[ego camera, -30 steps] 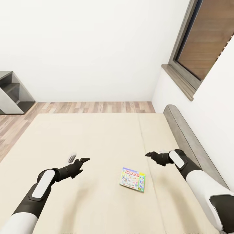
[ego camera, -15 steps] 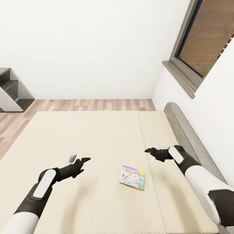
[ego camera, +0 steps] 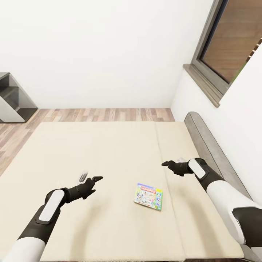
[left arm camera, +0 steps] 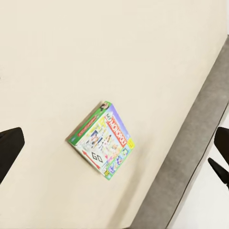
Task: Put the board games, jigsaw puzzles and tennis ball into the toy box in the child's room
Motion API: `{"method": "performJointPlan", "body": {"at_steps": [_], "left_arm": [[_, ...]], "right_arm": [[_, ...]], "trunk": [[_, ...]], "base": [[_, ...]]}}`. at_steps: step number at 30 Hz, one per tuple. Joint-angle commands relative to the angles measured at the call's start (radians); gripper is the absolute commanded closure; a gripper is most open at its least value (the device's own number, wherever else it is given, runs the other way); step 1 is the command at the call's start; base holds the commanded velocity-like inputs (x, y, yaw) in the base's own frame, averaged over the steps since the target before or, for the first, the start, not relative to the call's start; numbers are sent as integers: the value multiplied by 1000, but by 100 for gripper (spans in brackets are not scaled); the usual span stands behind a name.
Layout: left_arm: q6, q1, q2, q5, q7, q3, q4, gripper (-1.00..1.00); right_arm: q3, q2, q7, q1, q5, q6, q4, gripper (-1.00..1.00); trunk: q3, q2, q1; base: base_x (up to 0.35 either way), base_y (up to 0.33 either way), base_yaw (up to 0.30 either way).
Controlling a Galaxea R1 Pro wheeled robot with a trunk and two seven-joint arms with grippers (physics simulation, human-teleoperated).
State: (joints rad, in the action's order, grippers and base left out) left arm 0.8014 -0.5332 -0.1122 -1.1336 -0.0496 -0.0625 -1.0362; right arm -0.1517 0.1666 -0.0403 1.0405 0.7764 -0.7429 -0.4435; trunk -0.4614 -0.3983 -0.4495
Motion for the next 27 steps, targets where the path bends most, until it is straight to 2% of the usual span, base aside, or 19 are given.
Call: {"method": "performJointPlan", "body": {"at_steps": [1, 11, 19, 27], "left_arm": [[5, -1, 0, -7, -5, -1, -1, -100], [3, -1, 4, -7, 11, -5, -1, -100], [4, -1, 4, -8, 74, -10, -2, -100], [11, -1, 1, -6, 160, -10, -11, -100]], "right_arm": [[-5, 1, -4, 1, -3, -3, -1, -100], [-5, 1, -4, 3, -4, 0, 1, -100], [-6, -6, -3, 3, -5, 1, 1, -100], [-5, -28, -3, 3, -6, 2, 2, -100]], "trunk": [[-3, -2, 0], [-19, -2, 0], [-32, -2, 0], [-45, -2, 0]], "base": [[0, 0, 0], [0, 0, 0], [0, 0, 0], [0, 0, 0]]}}
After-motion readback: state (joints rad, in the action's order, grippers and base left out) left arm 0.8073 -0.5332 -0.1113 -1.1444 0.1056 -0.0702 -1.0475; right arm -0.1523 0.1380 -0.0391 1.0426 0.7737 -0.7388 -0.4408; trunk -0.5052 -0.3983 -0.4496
